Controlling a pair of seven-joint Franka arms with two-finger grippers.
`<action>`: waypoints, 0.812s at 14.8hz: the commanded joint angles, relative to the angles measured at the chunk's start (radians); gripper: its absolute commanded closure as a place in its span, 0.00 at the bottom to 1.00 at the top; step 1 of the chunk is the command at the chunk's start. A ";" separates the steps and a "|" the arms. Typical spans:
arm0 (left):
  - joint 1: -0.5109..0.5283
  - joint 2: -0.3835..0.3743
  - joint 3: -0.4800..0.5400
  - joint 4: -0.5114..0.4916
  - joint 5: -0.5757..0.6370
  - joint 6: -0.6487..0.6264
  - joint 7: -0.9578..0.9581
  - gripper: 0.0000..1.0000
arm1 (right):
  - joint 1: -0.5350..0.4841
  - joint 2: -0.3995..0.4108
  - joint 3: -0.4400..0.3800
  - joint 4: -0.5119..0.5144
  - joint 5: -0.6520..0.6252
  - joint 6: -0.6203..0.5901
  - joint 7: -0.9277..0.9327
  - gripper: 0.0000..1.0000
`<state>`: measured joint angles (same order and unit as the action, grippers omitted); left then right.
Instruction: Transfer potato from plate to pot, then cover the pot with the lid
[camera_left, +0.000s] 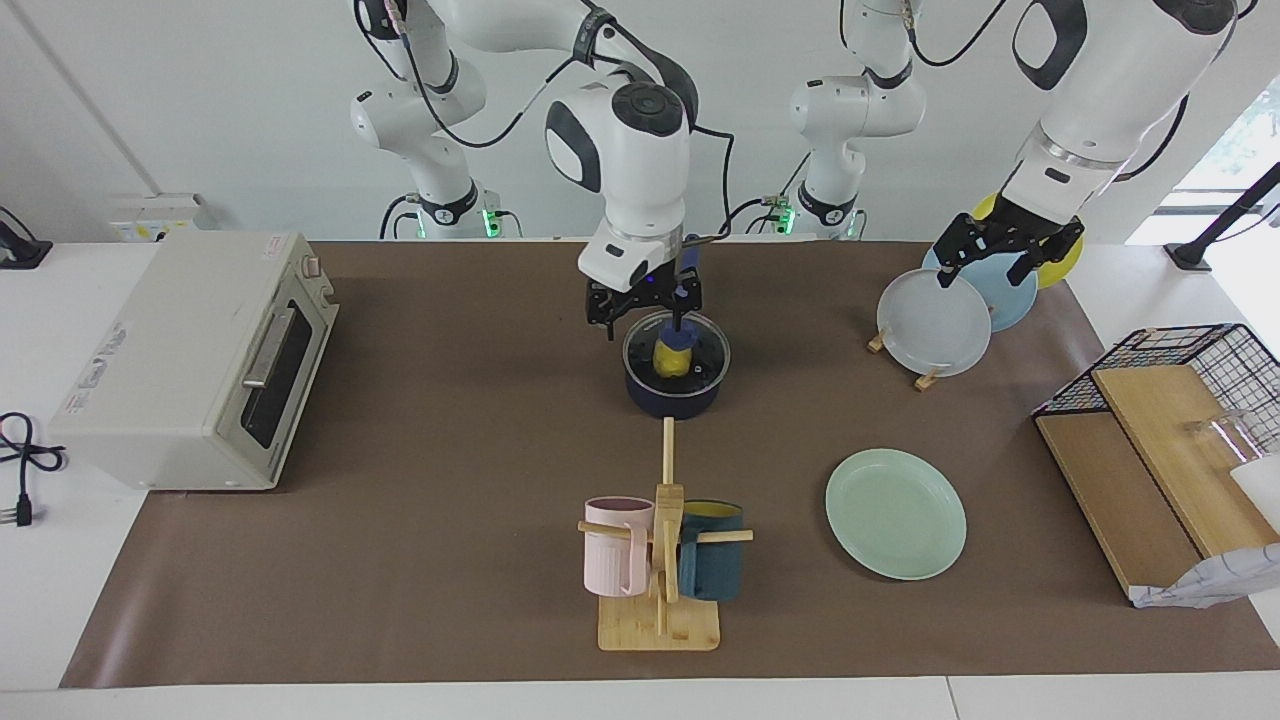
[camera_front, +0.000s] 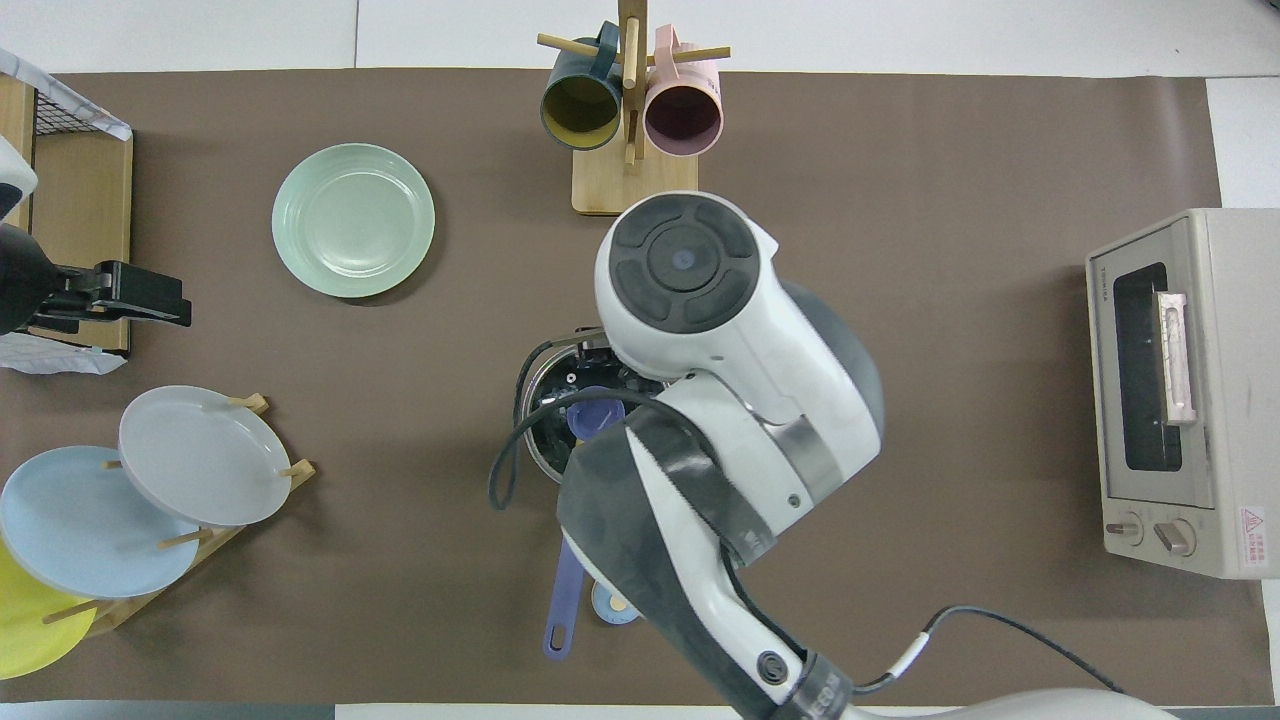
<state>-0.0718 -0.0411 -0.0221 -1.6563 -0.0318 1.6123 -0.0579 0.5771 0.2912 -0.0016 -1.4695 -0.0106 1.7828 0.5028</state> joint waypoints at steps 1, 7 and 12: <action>0.015 -0.026 -0.009 -0.027 0.012 0.001 0.007 0.00 | -0.112 -0.056 0.014 0.047 0.000 -0.120 -0.045 0.00; 0.013 -0.026 -0.009 -0.027 0.012 0.001 0.007 0.00 | -0.396 -0.205 0.009 -0.005 0.000 -0.304 -0.459 0.00; 0.013 -0.026 -0.009 -0.027 0.012 0.001 0.007 0.00 | -0.487 -0.260 0.008 -0.112 -0.014 -0.303 -0.598 0.00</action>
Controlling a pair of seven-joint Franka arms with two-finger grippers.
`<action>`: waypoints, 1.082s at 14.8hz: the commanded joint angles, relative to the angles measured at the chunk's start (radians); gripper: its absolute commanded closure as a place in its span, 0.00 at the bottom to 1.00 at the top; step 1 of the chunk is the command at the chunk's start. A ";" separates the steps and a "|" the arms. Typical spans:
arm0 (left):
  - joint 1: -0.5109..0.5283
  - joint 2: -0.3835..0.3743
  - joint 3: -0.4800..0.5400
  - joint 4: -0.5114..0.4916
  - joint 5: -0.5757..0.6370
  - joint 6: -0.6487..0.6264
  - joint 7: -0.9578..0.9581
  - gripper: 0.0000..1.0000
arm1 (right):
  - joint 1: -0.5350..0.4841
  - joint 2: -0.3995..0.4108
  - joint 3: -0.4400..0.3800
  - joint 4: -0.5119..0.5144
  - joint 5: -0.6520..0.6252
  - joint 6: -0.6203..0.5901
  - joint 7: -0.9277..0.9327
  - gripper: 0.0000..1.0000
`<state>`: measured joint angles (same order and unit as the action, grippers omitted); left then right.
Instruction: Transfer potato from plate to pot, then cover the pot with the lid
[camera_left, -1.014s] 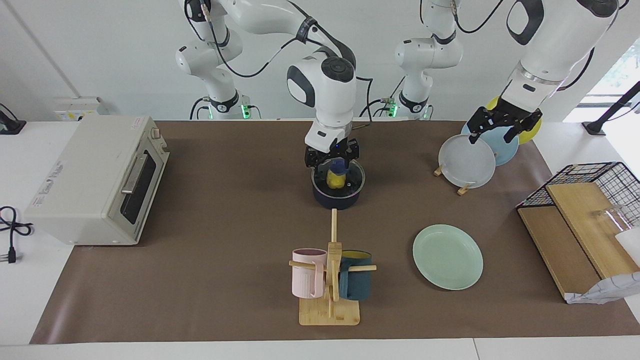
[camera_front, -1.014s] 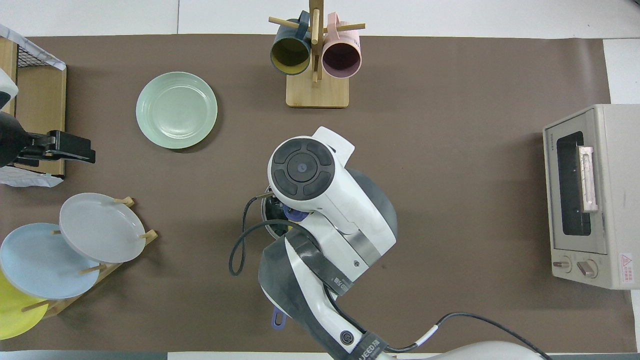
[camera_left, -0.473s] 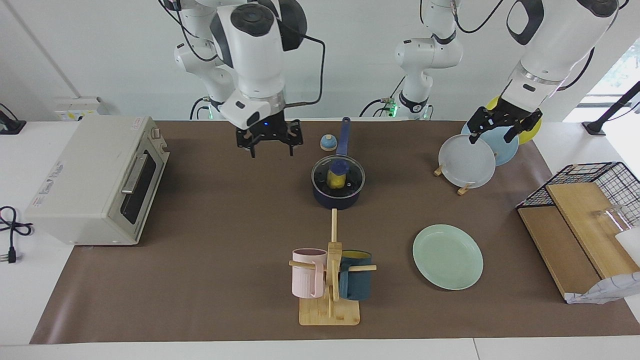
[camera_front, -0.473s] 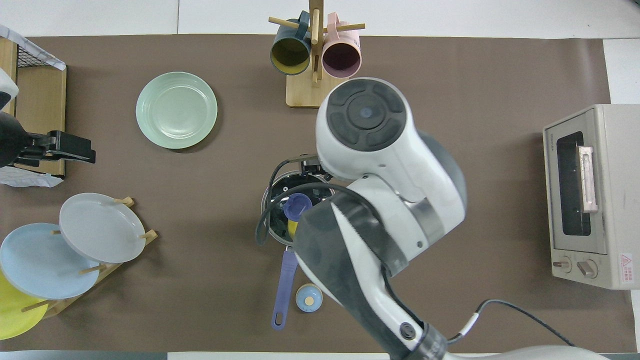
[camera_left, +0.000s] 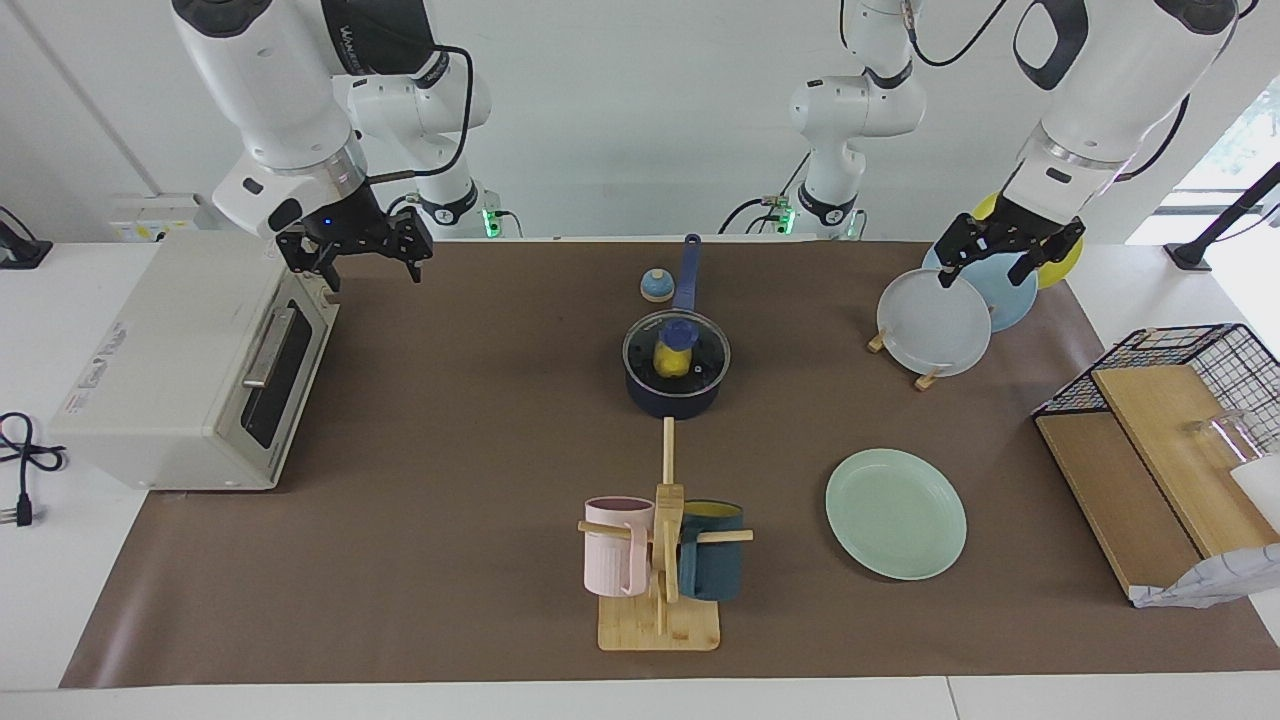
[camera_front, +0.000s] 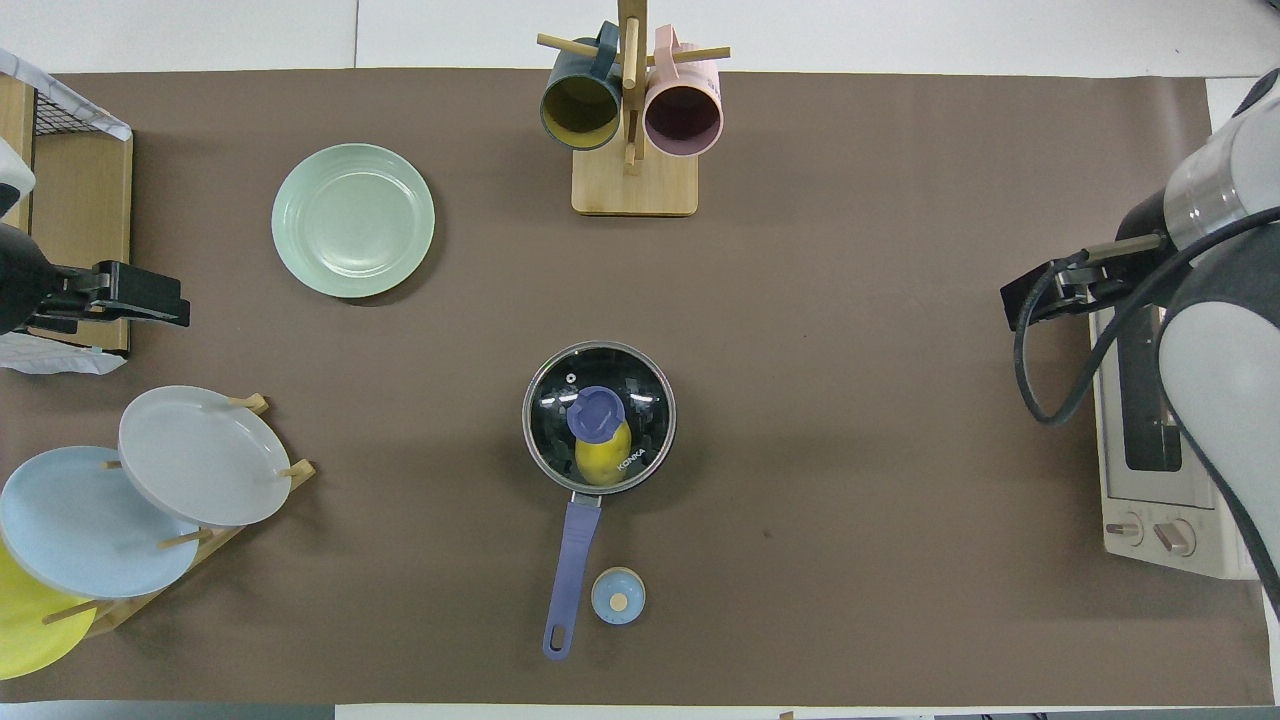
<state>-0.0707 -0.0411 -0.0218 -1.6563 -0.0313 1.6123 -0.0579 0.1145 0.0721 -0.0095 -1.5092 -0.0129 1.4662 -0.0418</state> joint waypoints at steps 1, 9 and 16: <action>0.012 -0.026 -0.009 -0.027 0.011 0.001 0.007 0.00 | -0.033 -0.048 0.016 -0.081 -0.010 0.009 -0.062 0.00; 0.014 -0.026 -0.009 -0.027 0.011 0.001 0.007 0.00 | -0.082 -0.101 0.014 -0.160 -0.013 0.018 -0.098 0.00; 0.012 -0.026 -0.009 -0.027 0.011 0.001 0.007 0.00 | -0.090 -0.071 0.016 -0.105 -0.039 0.028 -0.032 0.00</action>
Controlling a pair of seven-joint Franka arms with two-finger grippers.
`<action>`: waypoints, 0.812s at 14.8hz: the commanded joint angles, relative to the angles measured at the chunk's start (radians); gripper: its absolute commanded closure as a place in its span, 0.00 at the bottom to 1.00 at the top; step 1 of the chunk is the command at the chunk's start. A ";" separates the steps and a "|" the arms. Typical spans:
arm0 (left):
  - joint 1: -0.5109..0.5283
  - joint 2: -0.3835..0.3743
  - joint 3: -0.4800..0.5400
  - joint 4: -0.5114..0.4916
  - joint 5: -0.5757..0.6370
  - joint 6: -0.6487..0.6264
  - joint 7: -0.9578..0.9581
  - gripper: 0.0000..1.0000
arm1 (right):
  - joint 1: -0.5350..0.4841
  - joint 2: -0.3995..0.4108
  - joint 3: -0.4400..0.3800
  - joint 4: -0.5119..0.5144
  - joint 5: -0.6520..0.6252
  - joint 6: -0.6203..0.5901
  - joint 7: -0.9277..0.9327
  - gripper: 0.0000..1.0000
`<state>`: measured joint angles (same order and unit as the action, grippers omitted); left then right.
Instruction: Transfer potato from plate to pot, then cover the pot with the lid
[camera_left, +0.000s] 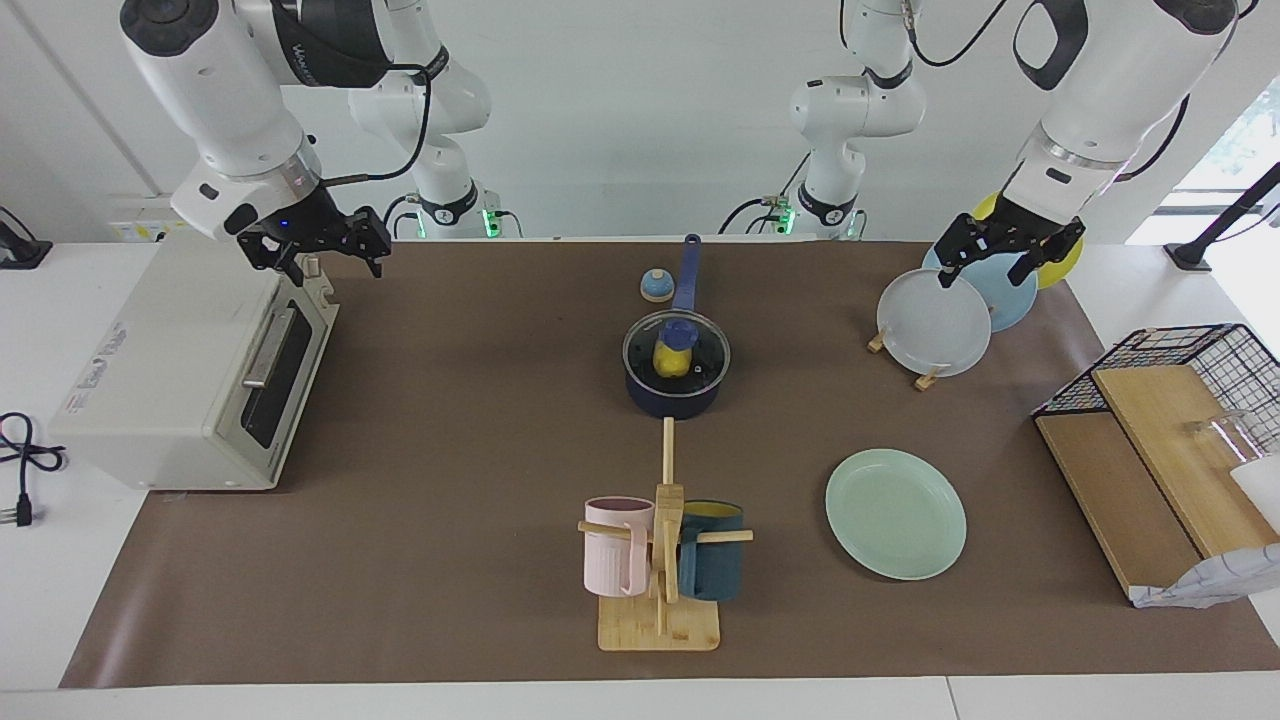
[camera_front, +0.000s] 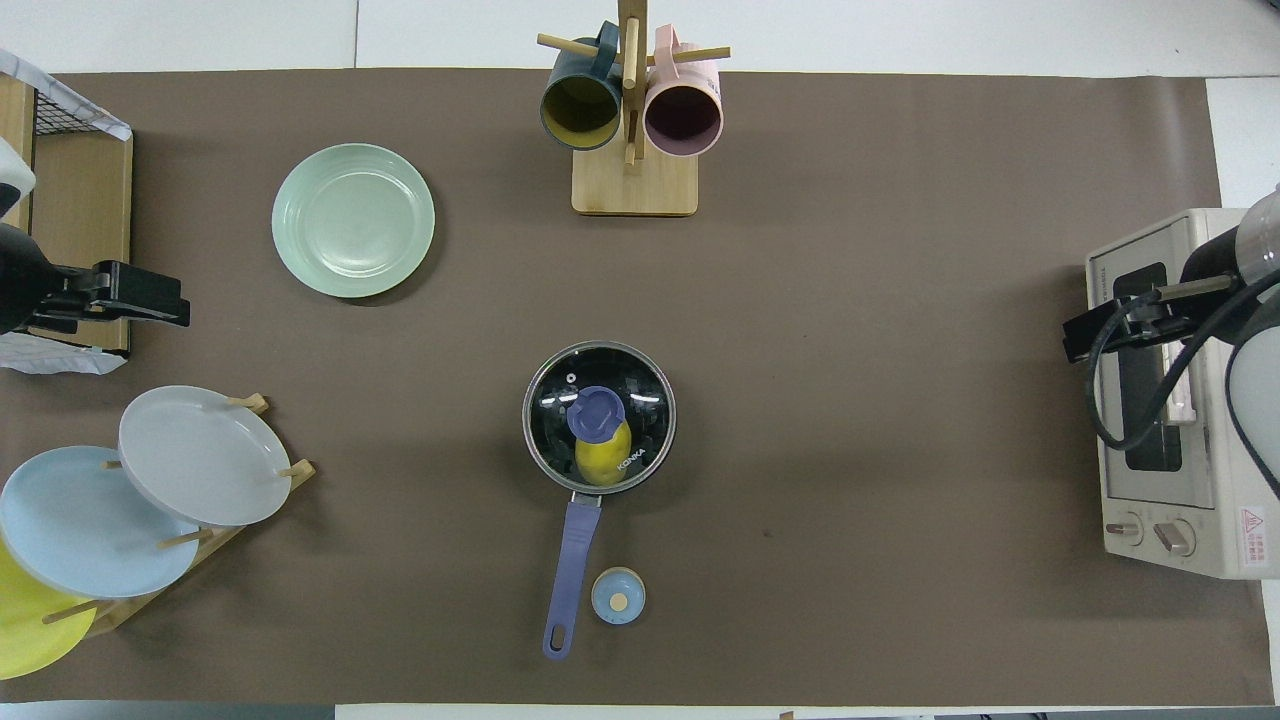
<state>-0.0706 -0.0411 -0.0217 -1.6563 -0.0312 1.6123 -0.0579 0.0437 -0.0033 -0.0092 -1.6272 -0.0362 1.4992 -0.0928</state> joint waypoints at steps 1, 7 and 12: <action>0.014 -0.026 -0.009 -0.027 0.011 0.001 0.007 0.00 | -0.031 0.006 0.014 0.020 0.001 -0.019 0.019 0.00; 0.012 -0.026 -0.009 -0.027 0.011 0.001 0.007 0.00 | -0.048 0.006 0.014 0.021 0.004 0.004 0.022 0.00; 0.012 -0.026 -0.009 -0.027 0.011 0.001 0.007 0.00 | -0.047 0.008 -0.012 0.021 0.007 0.003 0.027 0.00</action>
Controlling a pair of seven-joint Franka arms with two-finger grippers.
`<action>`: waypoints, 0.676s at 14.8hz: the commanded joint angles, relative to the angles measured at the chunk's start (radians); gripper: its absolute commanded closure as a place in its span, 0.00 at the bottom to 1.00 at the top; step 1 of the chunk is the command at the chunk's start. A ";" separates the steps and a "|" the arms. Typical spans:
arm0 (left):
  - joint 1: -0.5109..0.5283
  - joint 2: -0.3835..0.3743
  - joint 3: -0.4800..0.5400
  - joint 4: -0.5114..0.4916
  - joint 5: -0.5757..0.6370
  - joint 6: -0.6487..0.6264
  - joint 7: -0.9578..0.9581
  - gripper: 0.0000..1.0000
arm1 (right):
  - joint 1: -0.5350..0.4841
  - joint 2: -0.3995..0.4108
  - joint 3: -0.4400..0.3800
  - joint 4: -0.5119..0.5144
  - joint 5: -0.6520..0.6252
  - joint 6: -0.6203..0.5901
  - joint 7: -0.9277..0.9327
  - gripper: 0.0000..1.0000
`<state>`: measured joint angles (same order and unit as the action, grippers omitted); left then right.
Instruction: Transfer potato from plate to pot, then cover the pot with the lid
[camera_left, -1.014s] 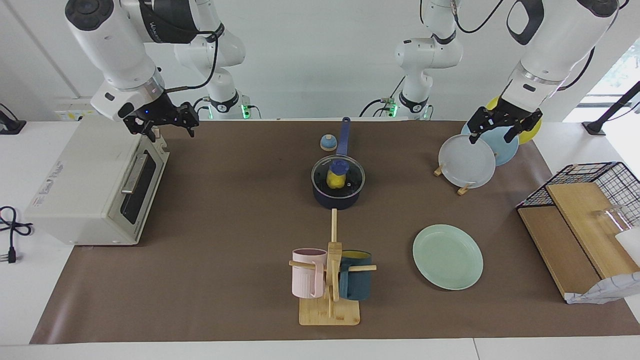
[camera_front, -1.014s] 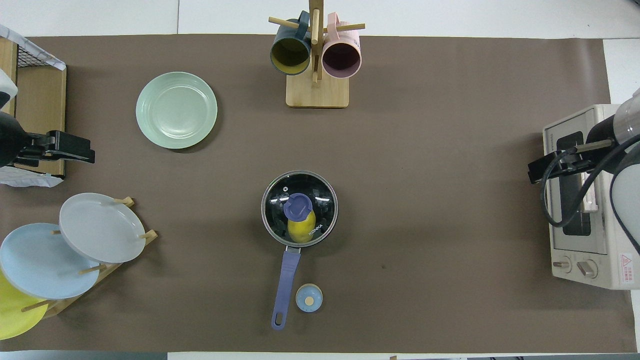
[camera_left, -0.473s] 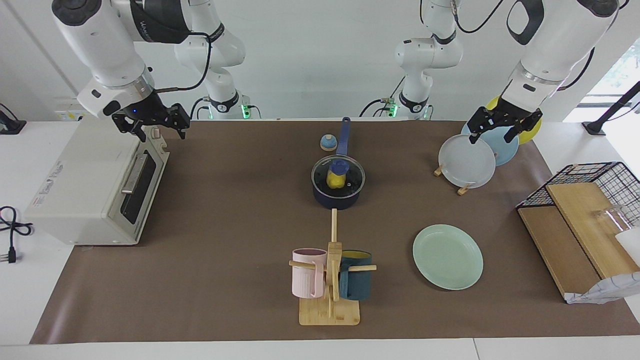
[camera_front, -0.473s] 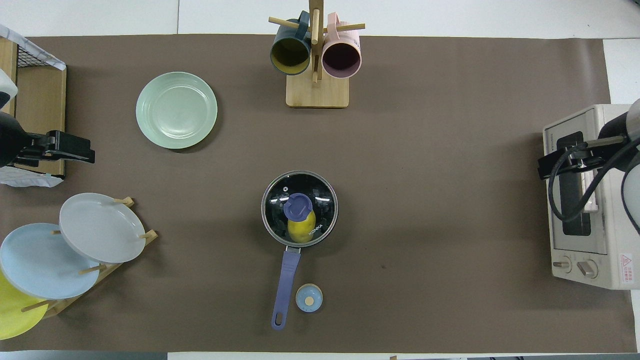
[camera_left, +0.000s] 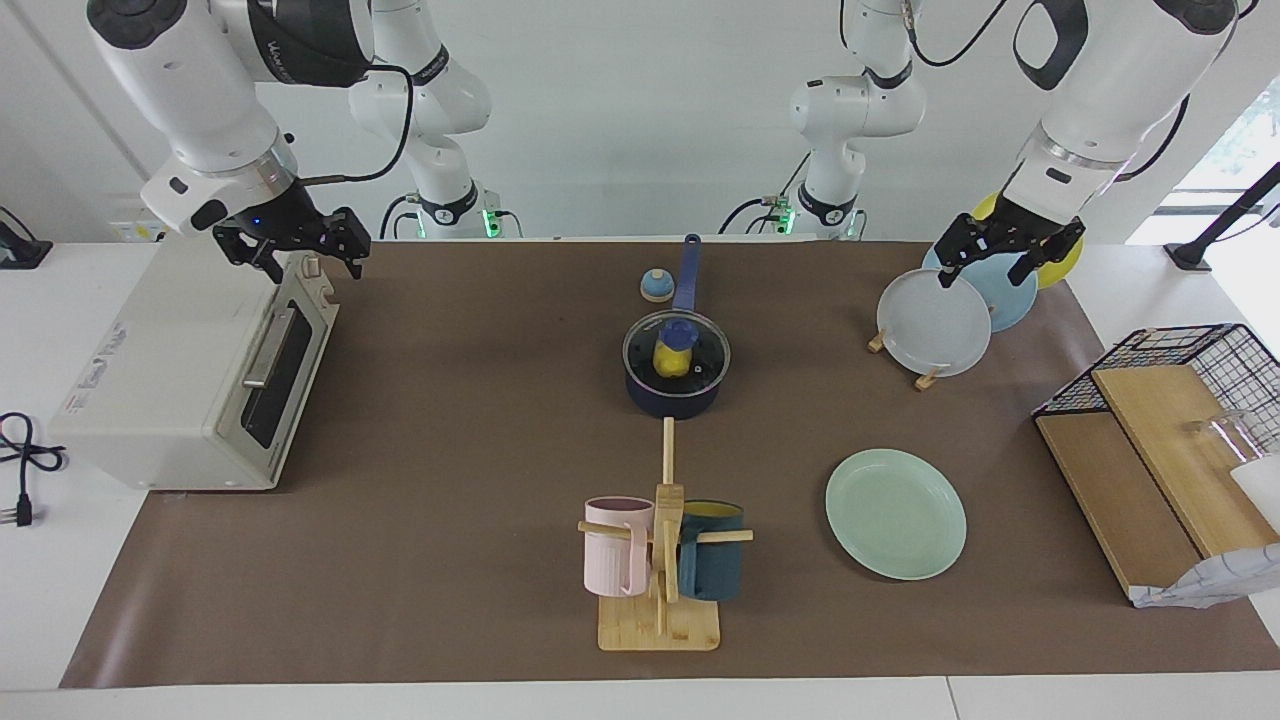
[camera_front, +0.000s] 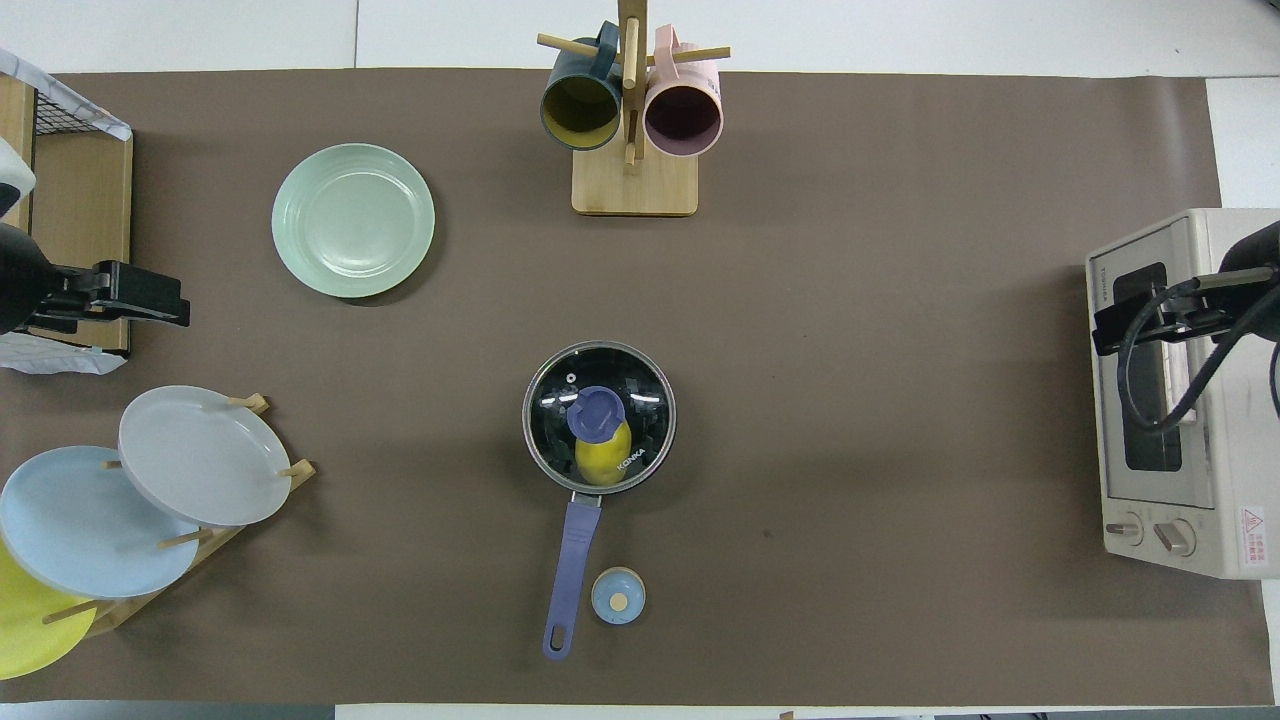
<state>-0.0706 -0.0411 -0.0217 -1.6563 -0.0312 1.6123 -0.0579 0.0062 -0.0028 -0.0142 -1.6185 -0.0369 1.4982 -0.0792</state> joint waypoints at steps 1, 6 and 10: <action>0.012 -0.026 -0.009 -0.027 0.011 0.001 0.007 0.00 | -0.008 0.010 -0.012 0.012 0.009 0.005 0.013 0.00; 0.012 -0.026 -0.009 -0.027 0.011 0.001 0.007 0.00 | -0.008 0.010 -0.012 0.012 0.011 0.004 0.013 0.00; 0.012 -0.026 -0.009 -0.027 0.011 0.001 0.007 0.00 | -0.003 0.010 -0.012 0.012 0.008 0.007 0.015 0.00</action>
<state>-0.0706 -0.0411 -0.0217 -1.6563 -0.0312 1.6123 -0.0579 0.0071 0.0003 -0.0295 -1.6183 -0.0367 1.4986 -0.0792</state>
